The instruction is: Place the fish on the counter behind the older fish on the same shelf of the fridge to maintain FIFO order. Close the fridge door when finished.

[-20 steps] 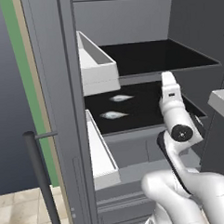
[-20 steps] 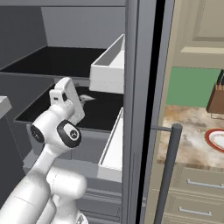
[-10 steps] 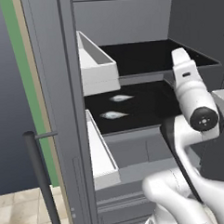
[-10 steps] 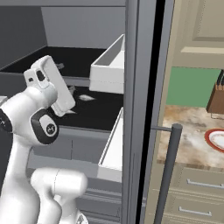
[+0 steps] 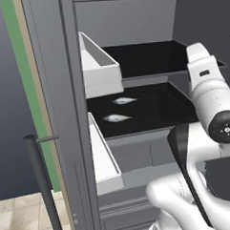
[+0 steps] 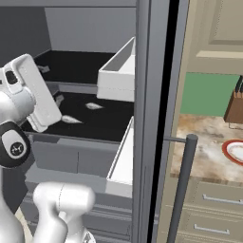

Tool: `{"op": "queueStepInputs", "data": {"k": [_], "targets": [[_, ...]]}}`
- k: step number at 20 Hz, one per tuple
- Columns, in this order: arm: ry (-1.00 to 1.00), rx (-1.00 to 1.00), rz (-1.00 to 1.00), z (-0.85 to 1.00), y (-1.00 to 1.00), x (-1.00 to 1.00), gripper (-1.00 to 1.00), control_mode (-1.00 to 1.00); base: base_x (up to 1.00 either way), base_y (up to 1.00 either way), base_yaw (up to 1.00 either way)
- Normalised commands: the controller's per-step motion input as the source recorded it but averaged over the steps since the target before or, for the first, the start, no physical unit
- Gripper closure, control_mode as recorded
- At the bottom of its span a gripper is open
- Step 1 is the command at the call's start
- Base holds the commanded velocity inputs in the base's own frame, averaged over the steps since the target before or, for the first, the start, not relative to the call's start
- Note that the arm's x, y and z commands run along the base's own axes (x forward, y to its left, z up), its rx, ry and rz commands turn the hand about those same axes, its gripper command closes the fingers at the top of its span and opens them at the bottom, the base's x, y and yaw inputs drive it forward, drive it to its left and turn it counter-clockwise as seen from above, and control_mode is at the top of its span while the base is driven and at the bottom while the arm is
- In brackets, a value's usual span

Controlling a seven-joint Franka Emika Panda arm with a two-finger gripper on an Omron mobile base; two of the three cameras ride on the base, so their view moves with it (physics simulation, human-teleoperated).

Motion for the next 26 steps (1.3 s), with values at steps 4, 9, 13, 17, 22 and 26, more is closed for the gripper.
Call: {"op": "queueStepInputs", "data": {"k": [4,9,13,17,22,26], "targets": [[0.0,-0.01,0.0,-0.02,0.04,0.03,-1.0,-1.0,0.0,0.0,0.0],[0.0,0.0,0.0,0.0,0.0,-0.11,-1.0,1.0,-0.58,0.0,0.0],[0.0,0.0,0.0,0.0,0.0,0.0,-1.0,1.0,-0.96,0.03,0.0],[0.0,0.0,0.0,0.0,0.0,0.0,-1.0,1.0,-0.53,0.27,0.0],[0.0,0.0,0.0,0.0,0.0,0.0,-1.0,1.0,-0.15,0.18,0.0],[0.0,0.0,0.0,0.0,0.0,0.0,-1.0,1.0,-0.04,0.04,0.0]]}}
